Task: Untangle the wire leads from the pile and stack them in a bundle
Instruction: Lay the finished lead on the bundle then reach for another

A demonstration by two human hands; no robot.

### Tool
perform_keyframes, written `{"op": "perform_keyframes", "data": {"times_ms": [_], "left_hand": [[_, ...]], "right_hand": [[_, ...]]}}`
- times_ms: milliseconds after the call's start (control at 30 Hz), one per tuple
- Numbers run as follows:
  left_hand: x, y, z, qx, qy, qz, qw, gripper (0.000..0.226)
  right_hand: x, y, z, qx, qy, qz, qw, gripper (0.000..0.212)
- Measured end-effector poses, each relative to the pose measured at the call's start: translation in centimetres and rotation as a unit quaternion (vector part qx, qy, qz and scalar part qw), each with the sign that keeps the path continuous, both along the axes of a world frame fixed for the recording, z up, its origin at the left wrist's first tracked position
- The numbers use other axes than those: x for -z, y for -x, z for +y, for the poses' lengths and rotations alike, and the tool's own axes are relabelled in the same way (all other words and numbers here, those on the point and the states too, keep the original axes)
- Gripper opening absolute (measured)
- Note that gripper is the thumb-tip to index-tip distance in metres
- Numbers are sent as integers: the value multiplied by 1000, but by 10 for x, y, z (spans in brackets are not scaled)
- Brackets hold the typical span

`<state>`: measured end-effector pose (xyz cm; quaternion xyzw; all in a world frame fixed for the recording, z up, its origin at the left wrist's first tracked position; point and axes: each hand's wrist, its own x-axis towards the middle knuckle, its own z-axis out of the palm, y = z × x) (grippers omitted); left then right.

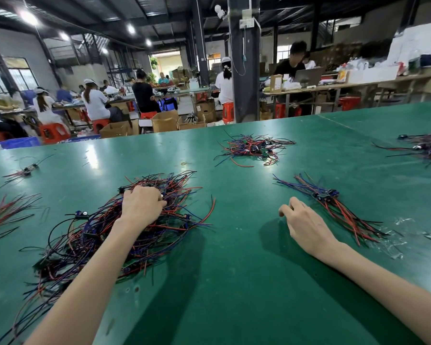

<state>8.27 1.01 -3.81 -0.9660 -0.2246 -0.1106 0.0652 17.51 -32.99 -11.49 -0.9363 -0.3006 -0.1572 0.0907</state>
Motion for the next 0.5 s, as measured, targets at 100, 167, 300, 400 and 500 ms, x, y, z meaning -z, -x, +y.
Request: {"op": "perform_keyframes", "data": {"times_ms": [100, 167, 300, 400, 500], "left_hand": [[-7, -3, 4, -5, 21, 35, 999, 26], [-11, -4, 7, -12, 9, 79, 997, 31], [-14, -7, 2, -6, -42, 99, 994, 32], [-20, -10, -1, -5, -12, 88, 996, 26], [-28, -10, 4, 4, 97, 51, 994, 14]], "right_hand": [[1, -1, -1, -4, -6, 1, 1000, 23], [2, -1, -1, -5, -6, 1, 1000, 22], [2, -2, -1, -3, -5, 6, 1000, 21], [2, -3, -1, -1, -6, 10, 1000, 20], [2, -3, 0, 0, -7, 9, 1000, 20]]}}
